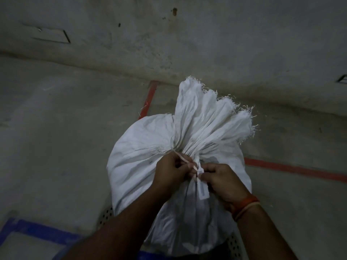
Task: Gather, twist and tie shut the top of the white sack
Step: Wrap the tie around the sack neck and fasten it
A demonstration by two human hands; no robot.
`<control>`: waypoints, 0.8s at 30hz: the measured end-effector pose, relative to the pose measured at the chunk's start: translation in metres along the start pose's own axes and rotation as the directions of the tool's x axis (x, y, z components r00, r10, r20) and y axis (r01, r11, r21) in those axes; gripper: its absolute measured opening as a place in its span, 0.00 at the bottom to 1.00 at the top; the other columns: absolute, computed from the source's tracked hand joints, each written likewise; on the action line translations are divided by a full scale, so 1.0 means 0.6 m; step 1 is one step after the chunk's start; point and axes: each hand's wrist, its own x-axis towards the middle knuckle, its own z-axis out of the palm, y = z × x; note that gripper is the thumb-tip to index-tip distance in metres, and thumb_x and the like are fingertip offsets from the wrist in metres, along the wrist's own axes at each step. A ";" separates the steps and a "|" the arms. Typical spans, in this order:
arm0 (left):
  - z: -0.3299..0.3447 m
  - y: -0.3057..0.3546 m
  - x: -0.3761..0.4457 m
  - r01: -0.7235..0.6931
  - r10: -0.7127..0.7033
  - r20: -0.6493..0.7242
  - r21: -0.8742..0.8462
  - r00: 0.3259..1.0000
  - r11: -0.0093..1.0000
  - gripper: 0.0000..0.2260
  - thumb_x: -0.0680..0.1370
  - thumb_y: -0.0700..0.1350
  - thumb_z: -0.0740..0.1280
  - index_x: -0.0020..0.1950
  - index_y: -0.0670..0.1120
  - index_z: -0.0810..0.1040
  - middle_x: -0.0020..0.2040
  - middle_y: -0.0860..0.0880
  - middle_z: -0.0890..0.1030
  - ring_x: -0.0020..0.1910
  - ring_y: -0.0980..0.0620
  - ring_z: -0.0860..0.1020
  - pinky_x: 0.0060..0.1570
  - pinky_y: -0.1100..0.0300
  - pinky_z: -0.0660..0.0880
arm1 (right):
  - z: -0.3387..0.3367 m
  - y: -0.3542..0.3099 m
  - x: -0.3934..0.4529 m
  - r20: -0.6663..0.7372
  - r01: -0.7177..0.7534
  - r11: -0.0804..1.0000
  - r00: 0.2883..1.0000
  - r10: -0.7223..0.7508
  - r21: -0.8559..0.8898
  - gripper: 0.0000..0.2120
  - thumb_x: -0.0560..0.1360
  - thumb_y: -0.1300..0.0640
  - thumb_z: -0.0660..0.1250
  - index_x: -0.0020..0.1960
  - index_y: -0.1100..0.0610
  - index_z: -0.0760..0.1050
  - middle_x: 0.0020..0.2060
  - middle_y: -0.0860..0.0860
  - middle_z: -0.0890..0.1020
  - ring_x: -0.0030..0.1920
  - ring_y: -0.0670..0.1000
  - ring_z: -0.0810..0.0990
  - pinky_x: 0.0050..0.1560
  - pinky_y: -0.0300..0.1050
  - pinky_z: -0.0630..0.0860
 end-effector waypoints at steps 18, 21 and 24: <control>0.017 -0.027 -0.007 -0.096 0.088 -0.102 -0.068 0.991 0.993 0.05 0.71 0.39 0.73 0.46 0.43 0.82 0.43 0.41 0.87 0.46 0.40 0.86 0.53 0.35 0.80 | -0.009 -0.023 -0.008 0.120 -0.165 0.908 0.984 0.128 0.385 0.20 0.71 0.80 0.57 0.52 0.66 0.83 0.47 0.65 0.85 0.45 0.58 0.83 0.48 0.48 0.80; 0.019 -0.032 -0.004 -0.099 0.090 -0.114 -0.072 0.989 0.992 0.06 0.71 0.40 0.73 0.46 0.42 0.81 0.43 0.40 0.86 0.45 0.38 0.85 0.52 0.34 0.80 | -0.008 -0.022 -0.006 0.122 -0.170 0.902 0.984 0.132 0.396 0.20 0.72 0.80 0.57 0.53 0.67 0.82 0.44 0.61 0.86 0.43 0.56 0.84 0.45 0.46 0.80; 0.019 -0.035 -0.001 -0.104 0.096 -0.112 -0.066 0.989 0.992 0.08 0.70 0.41 0.73 0.47 0.40 0.81 0.43 0.40 0.86 0.45 0.38 0.85 0.52 0.34 0.80 | -0.008 -0.021 -0.005 0.117 -0.163 0.909 0.985 0.128 0.384 0.20 0.72 0.79 0.58 0.47 0.62 0.84 0.41 0.58 0.87 0.39 0.53 0.84 0.42 0.44 0.80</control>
